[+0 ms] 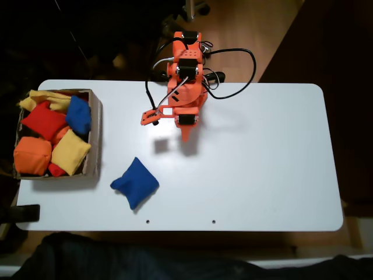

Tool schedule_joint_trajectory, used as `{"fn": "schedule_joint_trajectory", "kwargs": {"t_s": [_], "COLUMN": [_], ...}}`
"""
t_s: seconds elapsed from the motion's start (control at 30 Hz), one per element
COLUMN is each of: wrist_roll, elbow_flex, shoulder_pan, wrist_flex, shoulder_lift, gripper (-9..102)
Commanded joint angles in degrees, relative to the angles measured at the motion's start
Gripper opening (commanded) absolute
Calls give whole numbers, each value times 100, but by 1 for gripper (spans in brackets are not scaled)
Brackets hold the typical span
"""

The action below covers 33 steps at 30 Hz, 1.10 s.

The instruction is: Grasp a bag and put it in the box.

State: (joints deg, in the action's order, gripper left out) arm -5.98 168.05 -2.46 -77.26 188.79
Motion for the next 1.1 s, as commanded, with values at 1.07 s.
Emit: {"fn": "schedule_joint_trajectory", "kwargs": {"t_s": [1.07], "wrist_roll": [-229], "elbow_flex": [-1978], "shoulder_pan": [-369], "wrist_flex": [457], "shoulder_lift": [-2057], "gripper": [0]}}
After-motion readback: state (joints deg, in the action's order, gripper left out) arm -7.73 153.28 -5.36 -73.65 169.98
